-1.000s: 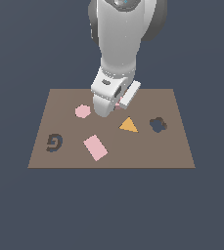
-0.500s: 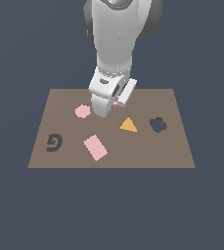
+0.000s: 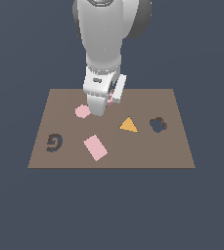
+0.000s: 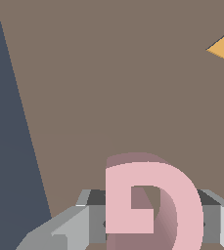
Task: Insert a designated object into the corresponding slot on a board.
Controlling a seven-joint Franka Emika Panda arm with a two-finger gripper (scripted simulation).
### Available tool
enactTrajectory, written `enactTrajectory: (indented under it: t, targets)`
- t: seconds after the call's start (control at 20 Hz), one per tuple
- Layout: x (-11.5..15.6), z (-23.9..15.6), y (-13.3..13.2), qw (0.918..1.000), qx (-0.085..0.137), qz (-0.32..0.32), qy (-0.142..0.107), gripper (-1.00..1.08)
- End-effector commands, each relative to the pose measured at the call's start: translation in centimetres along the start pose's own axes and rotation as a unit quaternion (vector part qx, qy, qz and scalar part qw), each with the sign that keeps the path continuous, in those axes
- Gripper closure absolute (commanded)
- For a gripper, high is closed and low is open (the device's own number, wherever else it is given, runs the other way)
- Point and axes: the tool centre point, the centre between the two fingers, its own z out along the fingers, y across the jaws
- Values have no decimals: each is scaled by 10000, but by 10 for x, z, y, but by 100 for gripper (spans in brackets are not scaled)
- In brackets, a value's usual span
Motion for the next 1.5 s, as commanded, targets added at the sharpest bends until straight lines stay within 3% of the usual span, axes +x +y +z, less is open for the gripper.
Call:
enactTrajectory:
  t: [0.0, 0.35, 0.75, 1.1, 1.45]
  targets:
    - [-9, 0, 1, 9995, -2, -327, 0, 108]
    - [-39, -1, 9, 9902, -4, -1397, -1, 108]
    - [-72, -2, 26, 9646, -6, -2638, -1, 108]
    - [-96, -3, 49, 9286, -8, -3711, -2, 108]
    - [-116, -4, 77, 8790, -9, -4768, -3, 108]
